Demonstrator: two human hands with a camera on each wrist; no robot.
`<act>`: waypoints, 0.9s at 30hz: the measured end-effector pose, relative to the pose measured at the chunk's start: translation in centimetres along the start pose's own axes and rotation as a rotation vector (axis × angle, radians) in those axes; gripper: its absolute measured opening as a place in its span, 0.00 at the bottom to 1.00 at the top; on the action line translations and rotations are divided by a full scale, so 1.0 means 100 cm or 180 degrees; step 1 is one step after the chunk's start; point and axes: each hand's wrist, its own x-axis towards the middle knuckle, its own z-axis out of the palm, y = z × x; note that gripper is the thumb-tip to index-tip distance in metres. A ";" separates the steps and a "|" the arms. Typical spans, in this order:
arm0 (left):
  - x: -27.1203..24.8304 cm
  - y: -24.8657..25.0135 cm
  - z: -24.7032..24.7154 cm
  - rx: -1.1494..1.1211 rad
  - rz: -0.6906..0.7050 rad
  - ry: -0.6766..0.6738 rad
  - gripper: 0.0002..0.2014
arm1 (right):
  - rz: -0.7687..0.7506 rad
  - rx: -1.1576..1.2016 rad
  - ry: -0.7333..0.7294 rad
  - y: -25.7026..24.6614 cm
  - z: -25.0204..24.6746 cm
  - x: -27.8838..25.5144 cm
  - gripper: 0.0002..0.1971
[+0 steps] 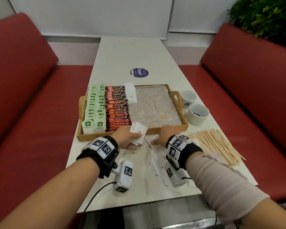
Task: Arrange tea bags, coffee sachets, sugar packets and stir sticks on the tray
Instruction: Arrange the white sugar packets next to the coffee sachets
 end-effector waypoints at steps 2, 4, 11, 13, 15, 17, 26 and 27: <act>0.001 -0.002 0.000 0.0025 0.0024 0.0049 0.10 | 0.0001 -0.0196 -0.0021 -0.003 0.008 0.000 0.24; 0.002 -0.003 -0.001 -0.0019 0.0025 0.0076 0.09 | 0.0008 -0.0235 -0.0051 -0.007 0.011 0.000 0.24; 0.004 0.000 -0.009 -0.0175 0.0103 0.0134 0.10 | -0.0072 -0.0094 -0.0048 -0.018 0.012 -0.002 0.17; 0.006 0.002 -0.013 -0.0215 0.0155 0.0159 0.09 | -0.0090 0.0208 -0.0036 -0.021 0.009 0.000 0.20; 0.007 0.005 -0.017 -0.0278 0.0224 0.0226 0.08 | -0.0128 0.0420 -0.0089 -0.024 0.005 0.003 0.22; 0.010 0.009 -0.021 -0.0324 0.0306 0.0342 0.10 | -0.0204 0.0610 -0.0222 -0.026 -0.001 0.007 0.19; 0.033 0.027 -0.047 -0.0507 0.0622 0.1004 0.13 | -0.0452 0.2175 0.0091 -0.032 -0.046 0.039 0.11; 0.036 0.029 -0.050 -0.0550 0.0645 0.1064 0.13 | -0.0413 0.2263 0.0104 -0.034 -0.049 0.045 0.12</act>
